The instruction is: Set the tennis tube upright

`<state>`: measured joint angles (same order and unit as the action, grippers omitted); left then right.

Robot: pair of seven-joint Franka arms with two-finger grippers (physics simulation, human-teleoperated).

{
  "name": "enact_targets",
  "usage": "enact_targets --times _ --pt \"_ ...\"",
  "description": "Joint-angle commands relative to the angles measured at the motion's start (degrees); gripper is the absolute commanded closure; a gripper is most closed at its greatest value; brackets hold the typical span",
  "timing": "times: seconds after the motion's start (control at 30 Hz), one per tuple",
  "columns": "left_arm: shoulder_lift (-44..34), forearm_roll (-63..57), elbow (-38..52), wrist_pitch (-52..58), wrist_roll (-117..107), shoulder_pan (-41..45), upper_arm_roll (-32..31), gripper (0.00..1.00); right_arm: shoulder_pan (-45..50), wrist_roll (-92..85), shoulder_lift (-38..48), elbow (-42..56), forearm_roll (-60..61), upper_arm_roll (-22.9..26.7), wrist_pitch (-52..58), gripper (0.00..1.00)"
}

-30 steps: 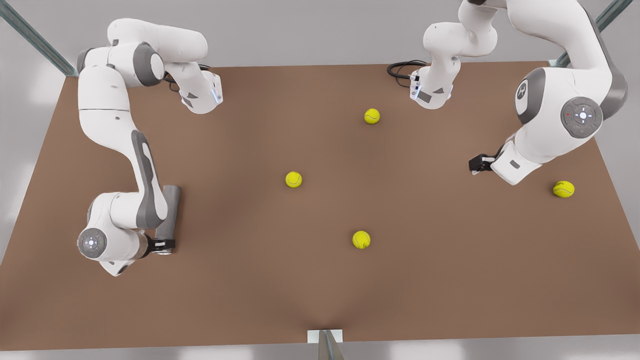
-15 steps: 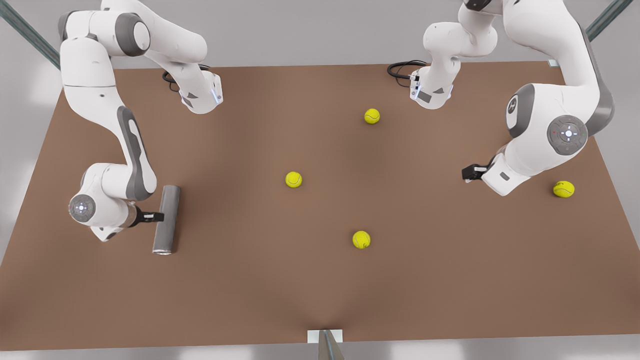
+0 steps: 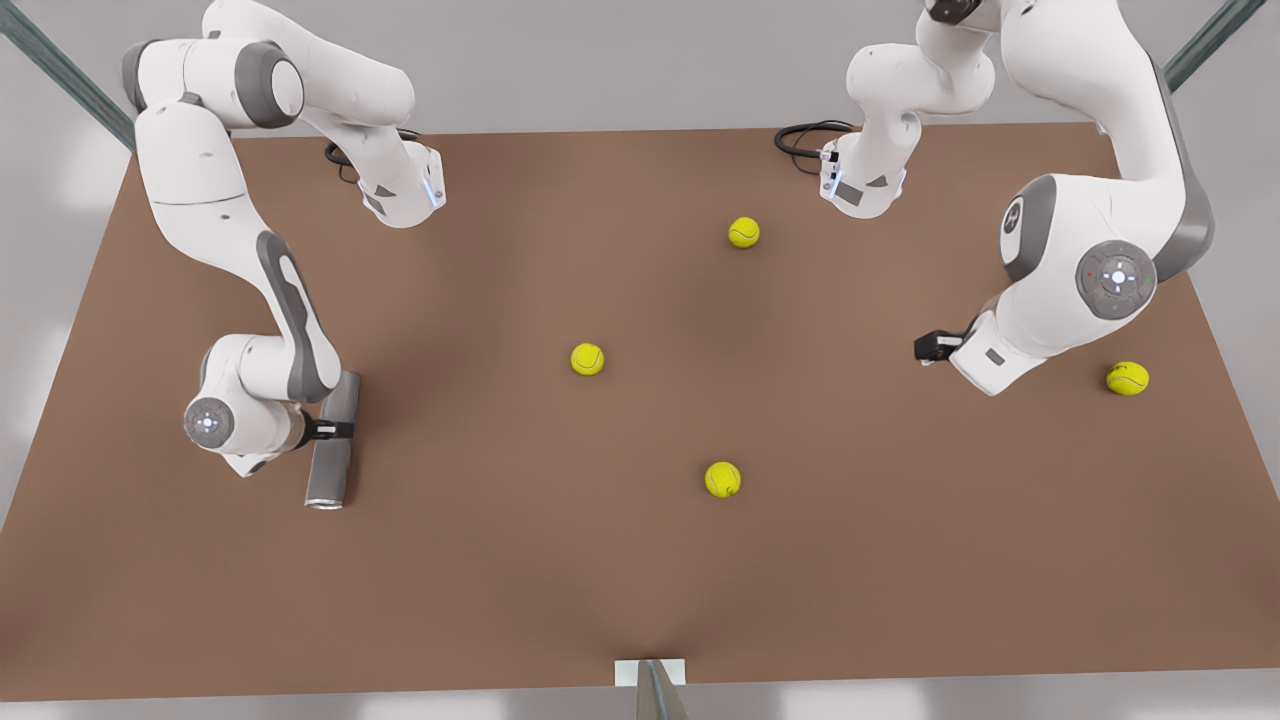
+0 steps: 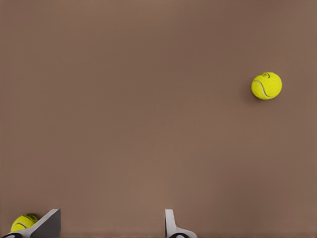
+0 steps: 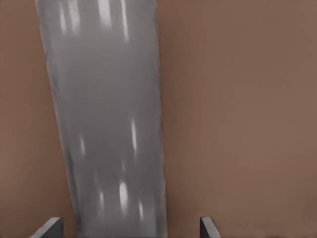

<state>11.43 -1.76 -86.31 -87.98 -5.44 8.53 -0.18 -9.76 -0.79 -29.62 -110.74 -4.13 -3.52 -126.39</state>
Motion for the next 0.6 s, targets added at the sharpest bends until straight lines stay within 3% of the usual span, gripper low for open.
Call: enact_targets --times 0.0,0.57 --pt "0.0 0.0 0.0 0.0 0.07 0.0 0.0 0.0 0.0 0.0 0.0 0.0 0.0 0.0 0.0 0.0" --pt "0.79 0.0 -0.09 0.26 -0.01 0.0 0.0 0.0 -0.18 0.53 -2.81 -1.32 0.0 0.09 -0.44 0.0"
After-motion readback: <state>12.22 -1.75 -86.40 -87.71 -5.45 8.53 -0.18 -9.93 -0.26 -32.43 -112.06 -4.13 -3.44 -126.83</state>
